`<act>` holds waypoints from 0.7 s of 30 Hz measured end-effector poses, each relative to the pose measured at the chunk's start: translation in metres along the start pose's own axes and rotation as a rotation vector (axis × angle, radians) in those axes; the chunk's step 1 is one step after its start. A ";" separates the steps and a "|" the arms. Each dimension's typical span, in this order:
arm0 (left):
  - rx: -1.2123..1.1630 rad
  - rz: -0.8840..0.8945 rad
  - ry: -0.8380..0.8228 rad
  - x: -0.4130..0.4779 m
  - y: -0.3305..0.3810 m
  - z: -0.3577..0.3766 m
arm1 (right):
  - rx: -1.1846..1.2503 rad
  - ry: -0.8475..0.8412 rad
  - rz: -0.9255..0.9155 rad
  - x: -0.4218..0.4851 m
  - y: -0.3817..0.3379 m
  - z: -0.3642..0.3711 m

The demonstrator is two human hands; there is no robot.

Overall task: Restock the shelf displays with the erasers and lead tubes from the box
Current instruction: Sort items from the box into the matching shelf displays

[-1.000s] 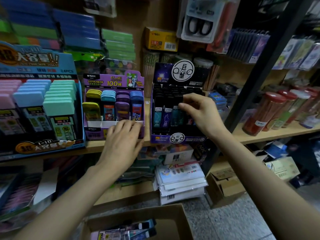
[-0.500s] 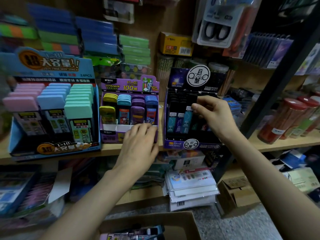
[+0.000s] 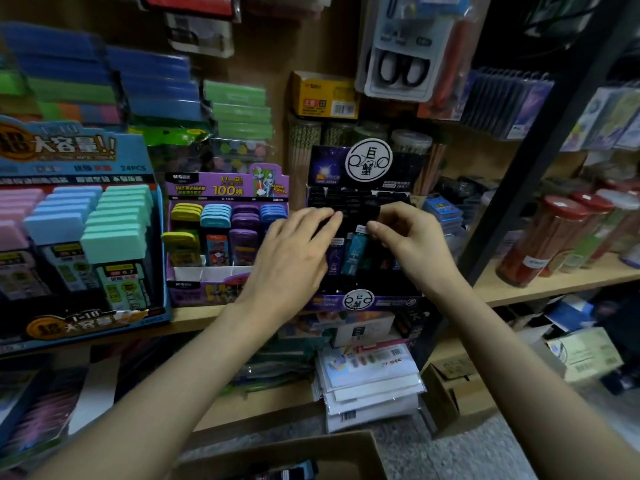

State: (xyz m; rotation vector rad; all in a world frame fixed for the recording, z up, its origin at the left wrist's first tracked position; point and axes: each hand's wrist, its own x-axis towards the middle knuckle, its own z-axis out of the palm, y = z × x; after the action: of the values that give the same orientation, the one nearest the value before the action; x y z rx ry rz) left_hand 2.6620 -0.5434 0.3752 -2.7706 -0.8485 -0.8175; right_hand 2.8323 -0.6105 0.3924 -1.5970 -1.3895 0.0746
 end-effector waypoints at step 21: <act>-0.116 0.017 0.037 0.001 -0.006 0.005 | -0.123 -0.143 -0.082 0.002 0.000 -0.006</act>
State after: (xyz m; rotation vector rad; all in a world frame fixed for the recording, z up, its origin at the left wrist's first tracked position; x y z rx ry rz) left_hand 2.6617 -0.5364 0.3709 -2.8482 -0.7942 -0.9405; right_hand 2.8365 -0.6129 0.3963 -1.6596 -1.5959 0.0563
